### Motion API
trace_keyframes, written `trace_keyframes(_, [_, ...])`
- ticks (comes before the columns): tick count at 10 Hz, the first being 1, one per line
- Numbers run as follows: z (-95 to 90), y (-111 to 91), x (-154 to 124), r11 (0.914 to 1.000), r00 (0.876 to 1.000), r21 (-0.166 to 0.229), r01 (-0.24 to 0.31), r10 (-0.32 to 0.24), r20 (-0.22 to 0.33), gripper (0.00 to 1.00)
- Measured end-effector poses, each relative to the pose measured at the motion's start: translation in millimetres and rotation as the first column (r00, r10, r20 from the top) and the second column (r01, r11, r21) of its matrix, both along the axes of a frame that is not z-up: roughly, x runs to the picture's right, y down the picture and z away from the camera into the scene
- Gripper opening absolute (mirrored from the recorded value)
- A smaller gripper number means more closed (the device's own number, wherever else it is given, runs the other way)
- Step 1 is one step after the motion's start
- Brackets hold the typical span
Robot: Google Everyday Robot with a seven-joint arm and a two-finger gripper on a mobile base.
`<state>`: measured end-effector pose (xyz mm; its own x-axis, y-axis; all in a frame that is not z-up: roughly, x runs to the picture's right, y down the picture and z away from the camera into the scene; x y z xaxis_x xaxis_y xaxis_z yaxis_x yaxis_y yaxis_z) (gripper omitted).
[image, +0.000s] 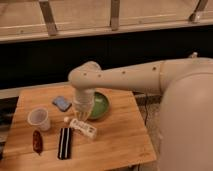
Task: Push the eraser across the table
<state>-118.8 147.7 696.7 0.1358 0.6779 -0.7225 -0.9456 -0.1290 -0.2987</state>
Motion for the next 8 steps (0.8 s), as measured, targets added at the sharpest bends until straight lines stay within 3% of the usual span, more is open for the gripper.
trace_keyframes(2, [1.7, 13.2, -5.0, 0.9953, 0.991, -0.045, -0.086, 0.09, 0.102, 0.0])
trace_keyframes(4, [7.3, 29.5, -12.7, 0.9936, 0.987, -0.076, -0.083, 0.092, 0.131, 0.0])
trace_keyframes(8, [7.4, 44.7, -31.9, 0.995, 0.986, -0.093, -0.038, 0.052, 0.157, 0.0])
